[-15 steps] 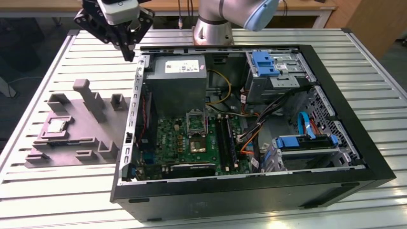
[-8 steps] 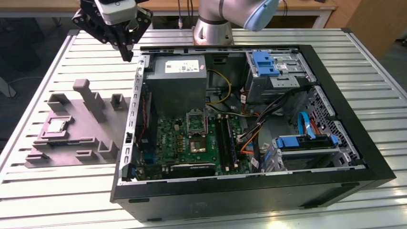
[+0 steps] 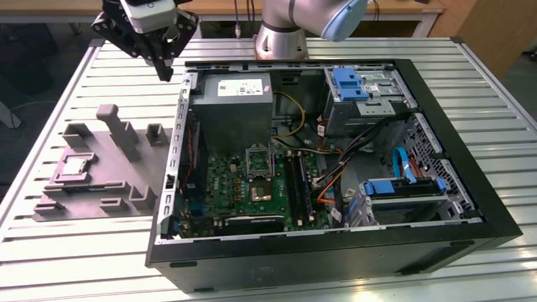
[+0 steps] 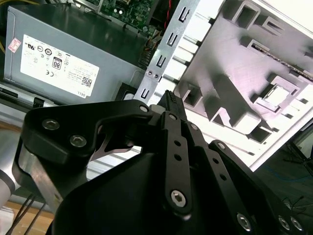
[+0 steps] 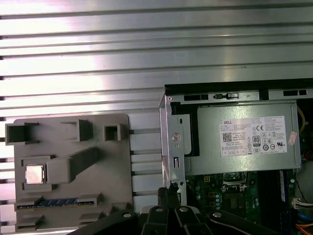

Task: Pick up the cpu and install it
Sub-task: 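Reach for the cpu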

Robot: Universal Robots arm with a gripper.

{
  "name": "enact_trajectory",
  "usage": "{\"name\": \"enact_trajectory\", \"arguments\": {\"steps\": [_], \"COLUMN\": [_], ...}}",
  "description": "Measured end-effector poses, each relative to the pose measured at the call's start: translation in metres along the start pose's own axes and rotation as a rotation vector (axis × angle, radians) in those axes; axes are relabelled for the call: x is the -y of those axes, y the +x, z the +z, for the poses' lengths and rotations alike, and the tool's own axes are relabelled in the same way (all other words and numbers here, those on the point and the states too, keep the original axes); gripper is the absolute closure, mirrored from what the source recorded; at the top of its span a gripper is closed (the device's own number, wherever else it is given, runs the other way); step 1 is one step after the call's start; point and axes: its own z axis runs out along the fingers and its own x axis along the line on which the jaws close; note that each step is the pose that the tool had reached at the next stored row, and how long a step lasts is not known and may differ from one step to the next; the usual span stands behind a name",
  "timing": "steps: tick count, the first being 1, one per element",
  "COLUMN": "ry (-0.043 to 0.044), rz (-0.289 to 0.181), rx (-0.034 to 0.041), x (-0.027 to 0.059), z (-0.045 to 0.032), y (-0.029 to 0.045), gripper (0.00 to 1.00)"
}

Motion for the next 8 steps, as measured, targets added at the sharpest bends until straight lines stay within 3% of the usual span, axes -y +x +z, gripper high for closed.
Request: {"name": "enact_trajectory", "arguments": {"steps": [8], "ry": [0.0], "rz": [0.0], "rx": [0.0], "x": [0.0003], "z": [0.0], "y": [0.0041], "gripper": [0.89]}}
